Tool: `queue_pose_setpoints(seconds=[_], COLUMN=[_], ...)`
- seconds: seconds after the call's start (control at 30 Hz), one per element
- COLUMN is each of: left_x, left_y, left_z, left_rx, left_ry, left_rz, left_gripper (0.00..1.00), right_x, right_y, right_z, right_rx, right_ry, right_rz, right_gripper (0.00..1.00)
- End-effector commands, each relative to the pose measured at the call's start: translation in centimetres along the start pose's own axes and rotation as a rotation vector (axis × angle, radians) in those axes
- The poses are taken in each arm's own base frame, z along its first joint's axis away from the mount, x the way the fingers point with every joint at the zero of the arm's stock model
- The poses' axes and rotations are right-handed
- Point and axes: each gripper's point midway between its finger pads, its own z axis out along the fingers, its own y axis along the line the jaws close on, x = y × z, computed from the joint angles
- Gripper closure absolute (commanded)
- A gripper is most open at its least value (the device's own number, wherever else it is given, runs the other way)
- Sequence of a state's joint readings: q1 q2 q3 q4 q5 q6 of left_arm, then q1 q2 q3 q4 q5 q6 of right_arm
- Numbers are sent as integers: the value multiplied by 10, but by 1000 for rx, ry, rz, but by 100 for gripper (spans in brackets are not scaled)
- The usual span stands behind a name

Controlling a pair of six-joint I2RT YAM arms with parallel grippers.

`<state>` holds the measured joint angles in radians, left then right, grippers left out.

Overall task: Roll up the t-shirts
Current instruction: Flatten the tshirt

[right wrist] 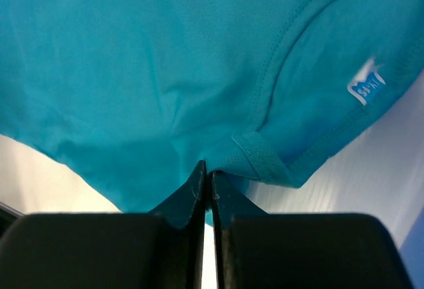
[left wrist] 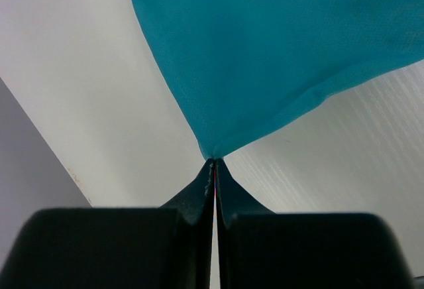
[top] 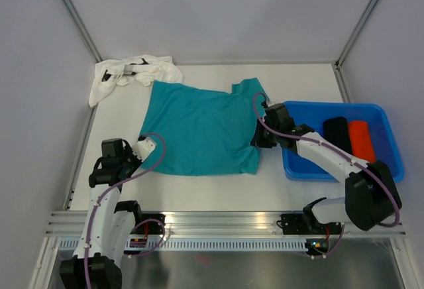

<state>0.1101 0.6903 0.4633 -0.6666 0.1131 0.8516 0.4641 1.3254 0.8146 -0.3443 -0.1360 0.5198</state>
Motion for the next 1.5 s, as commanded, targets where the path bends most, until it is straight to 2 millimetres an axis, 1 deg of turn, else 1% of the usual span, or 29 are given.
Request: queue_pose_setpoints(seconds=[0.0, 0.03, 0.07, 0.13, 0.17, 0.2, 0.27, 0.3, 0.4, 0.43, 0.47, 0.5, 0.53, 0.57, 0.63, 0.67, 0.77, 0.83, 0.87, 1.0, 1.03, 1.1, 1.2, 1.23, 1.27, 1.33, 1.4, 1.43, 1.47], left_x=[-18, -20, -22, -29, -30, -34, -36, -37, -35, -35, -34, -34, -34, -35, -37, -37, -37, -37, -37, -34, -33, -30, -25, -25, -23, -23, -23, -22, -22], left_y=[6, 8, 8, 14, 15, 18, 18, 20, 18, 18, 16, 14, 13, 11, 11, 12, 12, 12, 12, 10, 9, 8, 8, 8, 9, 10, 12, 13, 15], left_z=[-2, -1, 1, 4, 5, 4, 6, 6, 6, 6, 6, 6, 7, 7, 7, 7, 8, 9, 9, 10, 10, 10, 10, 10, 9, 8, 4, 3, -2], left_rx=[34, 37, 46, 48, 48, 45, 54, 53, 50, 50, 51, 58, 64, 69, 75, 75, 76, 79, 80, 82, 81, 78, 62, 56, 47, 39, 31, 26, 25], left_ry=[-41, -42, -44, -51, -52, -60, -60, -61, -57, -57, -58, -64, -65, -70, -74, -74, -72, -69, -68, -58, -57, -49, -34, -33, -30, -31, -26, -19, -7], left_rz=[8, -1, -15, -28, -43, -47, -60, -64, -69, -67, -67, -68, -68, -71, -80, -85, -83, -83, -85, -100, -102, -105, -106, -106, -104, -103, -102, -105, -105], left_gripper=[98, 98, 98, 98, 98, 98, 98, 98, 98, 98, 98, 98, 98, 98, 98, 98, 98, 98, 98, 98, 98, 98, 98, 98, 98, 98, 98, 98, 98], right_x=[-36, -36, -55, -64, -71, -90, -91, -102, -89, -93, -77, -71, -66, -40, -18, 6, 41, 49, 58, 58, 56, 66, 80, 74, 79, 73, 64, 70, 63], right_y=[17, 16, 26, 26, 24, 32, 13, 16, 6, 13, 4, 2, 11, 0, 6, -6, -4, 15, 10, -17, -16, -21, -10, -2, -4, -1, 0, -12, -10], right_z=[15, 28, 29, 46, 50, 50, 62, 59, 46, 27, 22, 15, -1, 1, -9, -6, -2, 5, 10, 28, 33, 41, 43, 41, 39, 26, 10, 2, -7], right_rx=[13, 31, 22, 43, 64, 66, 169, 182, 220, 207, 233, 246, 211, 214, 148, 165, 99, -27, -25, 113, 104, 101, 10, -33, -41, -50, -39, 21, 26], right_ry=[-49, -23, -51, -32, -36, -70, -34, -45, -17, -58, -36, -44, -68, -20, -8, 37, 71, 56, 71, 69, 57, 92, 121, 86, 90, 49, 6, 28, 13], right_rz=[-67, -75, -88, -119, -132, -153, -197, -209, -225, -234, -236, -237, -235, -221, -183, -176, -155, -126, -120, -145, -171, -183, -180, -178, -169, -166, -159, -155, -155], right_gripper=[89, 86, 76, 66, 52, 45, 37, 36, 33, 32, 32, 32, 32, 32, 33, 33, 33, 34, 34, 34, 34, 37, 53, 63, 70, 88, 99, 100, 100])
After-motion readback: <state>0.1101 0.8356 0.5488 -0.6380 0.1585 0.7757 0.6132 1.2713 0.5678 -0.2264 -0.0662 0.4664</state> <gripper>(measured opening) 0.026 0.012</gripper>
